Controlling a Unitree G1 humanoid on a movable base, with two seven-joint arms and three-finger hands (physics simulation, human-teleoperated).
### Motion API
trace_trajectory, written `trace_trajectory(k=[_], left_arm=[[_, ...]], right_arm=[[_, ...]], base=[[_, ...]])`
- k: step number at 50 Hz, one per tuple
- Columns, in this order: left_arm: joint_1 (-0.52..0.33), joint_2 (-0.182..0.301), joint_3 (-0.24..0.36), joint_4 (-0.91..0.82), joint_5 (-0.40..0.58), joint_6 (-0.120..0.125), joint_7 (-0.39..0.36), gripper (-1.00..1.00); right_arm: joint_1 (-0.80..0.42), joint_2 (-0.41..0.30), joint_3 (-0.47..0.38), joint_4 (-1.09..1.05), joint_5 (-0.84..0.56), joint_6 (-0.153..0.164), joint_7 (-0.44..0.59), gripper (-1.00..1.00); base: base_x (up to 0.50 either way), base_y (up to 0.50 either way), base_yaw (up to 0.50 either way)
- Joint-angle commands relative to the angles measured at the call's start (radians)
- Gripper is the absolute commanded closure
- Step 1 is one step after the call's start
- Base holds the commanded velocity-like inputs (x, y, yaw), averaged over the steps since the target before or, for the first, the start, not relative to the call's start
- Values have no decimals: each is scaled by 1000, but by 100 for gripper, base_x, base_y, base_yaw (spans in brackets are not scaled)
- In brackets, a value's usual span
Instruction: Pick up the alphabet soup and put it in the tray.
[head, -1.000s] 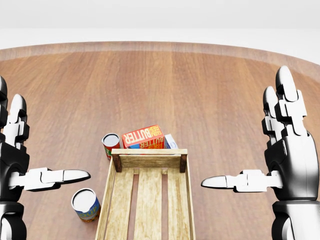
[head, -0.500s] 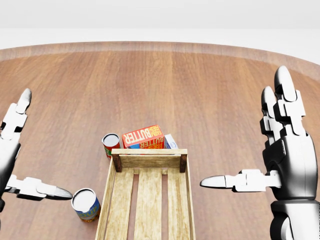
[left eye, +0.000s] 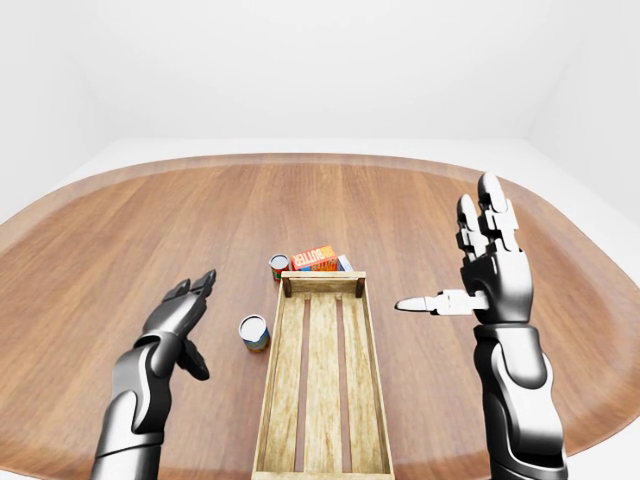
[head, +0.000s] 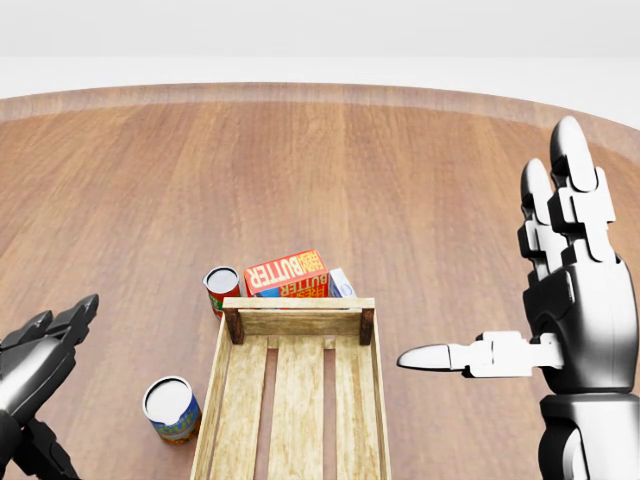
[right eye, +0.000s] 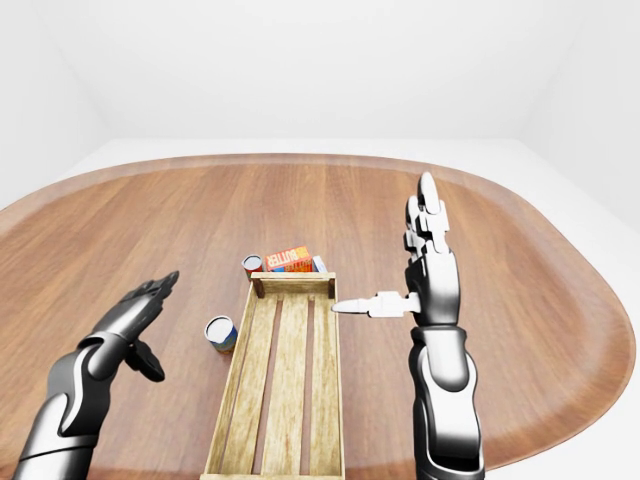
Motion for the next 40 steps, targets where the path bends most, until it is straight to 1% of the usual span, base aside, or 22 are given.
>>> trace_trajectory(k=[1,3,6,8,11,14,15,16,17,18,19,20,21,22,24,27,29,30,31,40], left_arm=[[-20,12,-21,69,141,-38,-19,-100],[-23,9,-32,78,165,-43,-7,-100],[-36,3,-43,98,193,-35,17,-100],[-40,-6,-50,97,200,-26,18,-100],[-52,-14,-69,114,215,-26,34,-100],[-74,-20,-82,141,222,-18,48,-100],[-81,-23,-90,141,229,-11,48,-100],[-82,-24,-89,102,225,-2,9,-100],[-86,-29,-95,142,227,-9,46,-100],[-91,-30,-101,151,233,-6,53,-100],[-89,-29,-102,120,236,2,23,-100],[-89,-30,-103,110,237,5,14,-100],[-88,-32,-104,105,237,3,10,-100],[-96,-39,-112,166,237,-9,63,-100],[-105,-42,-123,198,243,-6,88,-100],[-107,-49,-133,203,235,-3,87,-100],[-105,-47,-136,183,234,4,59,-100],[-109,-48,-139,220,237,-2,90,-100],[-112,-48,-144,238,239,-4,104,-100],[-133,-51,-156,270,229,1,115,-100]], right_arm=[[2,1,2,-5,1,0,-3,-100],[4,4,6,1,-1,0,-4,-100],[-1,3,8,-3,-1,0,-6,-100],[-2,2,6,-8,0,0,-6,-100],[3,1,1,-7,-1,0,-5,-100],[4,3,4,-14,-2,0,-6,-100],[5,3,7,-14,-4,0,-6,-100],[5,3,7,-13,-4,0,-6,-100],[6,3,6,-10,-4,0,-6,-100],[7,3,5,-9,-3,0,-5,-100],[8,3,4,-10,-3,0,-5,-100],[8,3,3,-12,-3,0,-6,-100],[7,2,3,-14,-4,0,-6,-100],[5,2,2,-14,-4,0,-7,-100],[4,3,3,-12,-6,0,-8,-100],[5,2,5,-11,-8,0,-8,-100],[7,0,1,-17,-10,0,-8,-100],[7,0,-1,-19,-11,0,-7,-100],[8,-1,-4,-18,-11,0,-6,-100],[5,1,0,-14,-16,0,-8,-100]], base=[[0,0,0],[0,0,0],[0,0,0],[0,0,0],[0,0,0],[0,0,0],[0,0,0],[0,0,0],[0,0,0],[0,0,0],[0,0,0],[0,0,0],[0,0,0],[0,0,0],[0,0,0],[0,0,0],[0,0,0],[0,0,0],[0,0,0],[0,0,0]])
